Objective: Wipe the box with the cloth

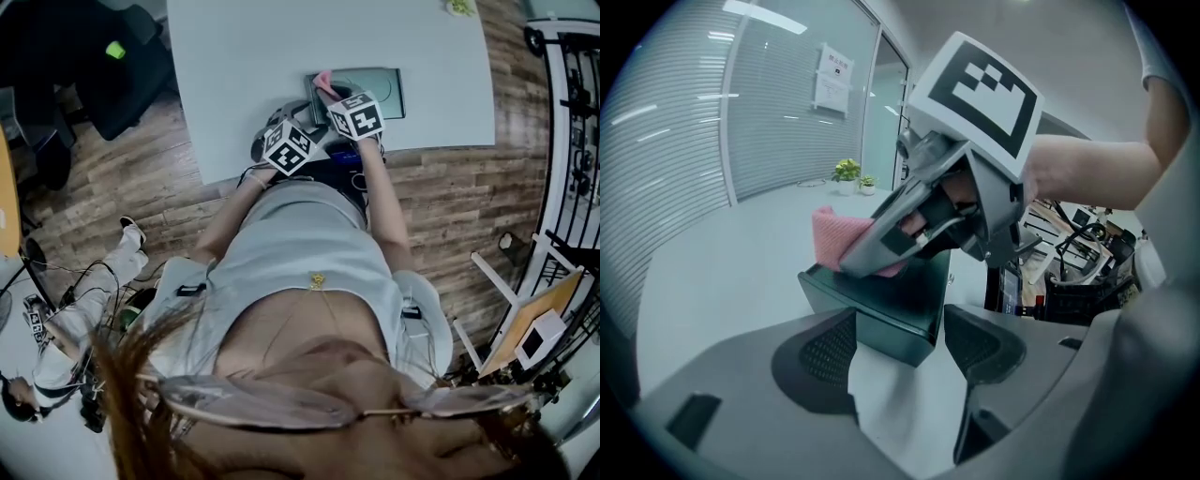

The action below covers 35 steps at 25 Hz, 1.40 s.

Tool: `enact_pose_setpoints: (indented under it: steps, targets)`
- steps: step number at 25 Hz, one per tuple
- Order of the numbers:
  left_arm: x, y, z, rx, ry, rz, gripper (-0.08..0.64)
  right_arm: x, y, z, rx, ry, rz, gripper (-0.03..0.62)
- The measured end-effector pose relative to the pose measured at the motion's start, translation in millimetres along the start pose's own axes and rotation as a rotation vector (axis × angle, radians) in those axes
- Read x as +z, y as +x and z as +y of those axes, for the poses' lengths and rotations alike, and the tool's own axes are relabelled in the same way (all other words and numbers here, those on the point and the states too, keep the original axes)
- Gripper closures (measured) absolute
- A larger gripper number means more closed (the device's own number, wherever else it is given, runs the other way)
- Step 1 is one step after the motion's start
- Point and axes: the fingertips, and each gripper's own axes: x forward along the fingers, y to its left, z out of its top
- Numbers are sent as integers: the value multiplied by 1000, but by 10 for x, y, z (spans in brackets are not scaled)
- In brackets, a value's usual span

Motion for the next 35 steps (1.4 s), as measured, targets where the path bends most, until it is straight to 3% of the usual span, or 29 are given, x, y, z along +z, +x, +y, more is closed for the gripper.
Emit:
enact_pose_setpoints:
  steps: [7, 15, 22, 29, 35]
  targets:
    - [-20, 29, -65, 42, -34, 18, 268, -180, -591, -725, -184, 76, -58, 554]
    - [-46, 13, 32, 116, -103, 19, 268, -565, -929, -1344, -378, 75, 29, 554]
    - [-60, 38, 57, 172, -144, 37, 268, -655, -863, -1389, -375, 48, 58, 554]
    - [-87, -15, 56, 233, -167, 40, 268, -651, -828, -1347, -314, 39, 39, 555]
    - [-62, -11, 8, 236, -161, 40, 268, -708, -824, -1254, -312, -22, 79, 555]
